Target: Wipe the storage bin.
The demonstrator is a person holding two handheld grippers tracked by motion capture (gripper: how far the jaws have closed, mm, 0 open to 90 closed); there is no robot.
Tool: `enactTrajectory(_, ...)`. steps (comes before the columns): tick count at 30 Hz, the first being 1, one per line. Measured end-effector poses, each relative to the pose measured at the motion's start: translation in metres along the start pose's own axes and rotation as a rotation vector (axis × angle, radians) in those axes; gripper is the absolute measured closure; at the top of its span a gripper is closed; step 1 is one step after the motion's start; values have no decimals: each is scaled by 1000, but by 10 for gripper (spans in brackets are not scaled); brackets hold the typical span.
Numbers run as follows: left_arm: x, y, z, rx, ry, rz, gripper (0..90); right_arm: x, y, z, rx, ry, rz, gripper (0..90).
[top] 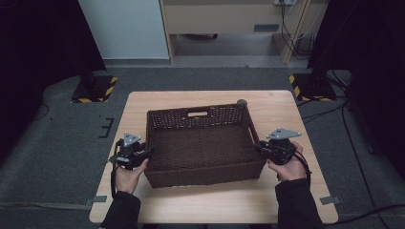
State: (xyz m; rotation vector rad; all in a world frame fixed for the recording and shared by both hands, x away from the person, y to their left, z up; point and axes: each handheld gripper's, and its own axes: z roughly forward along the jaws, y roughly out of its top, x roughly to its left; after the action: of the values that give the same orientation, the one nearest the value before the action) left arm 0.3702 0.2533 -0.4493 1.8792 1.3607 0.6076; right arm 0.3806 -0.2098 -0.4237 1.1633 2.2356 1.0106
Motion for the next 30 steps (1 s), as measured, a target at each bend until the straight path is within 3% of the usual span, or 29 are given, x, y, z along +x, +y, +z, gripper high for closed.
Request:
enactTrajectory(7,1,1,1,5,4,7,652,-5,-2,16,-81,-42,23,620)
enactTrajectory(14,5,0,-3,10,-1,21,669,1,-4,13,-63,-7,39,679)
enactTrajectory(16,8,-2,-5,9,-6,22,669,1,-4,9,-87,15,43,700)
enactTrajectory(20,12,-2,-5,9,-1,37,676,1,-2,11,-127,9,55,642)
enactTrajectory(23,13,-2,-4,-2,-2,35,675,3,-3,15,-124,34,59,704)
enactTrajectory(30,13,-5,-9,-10,-6,30,626,12,-7,9,-101,4,37,726)
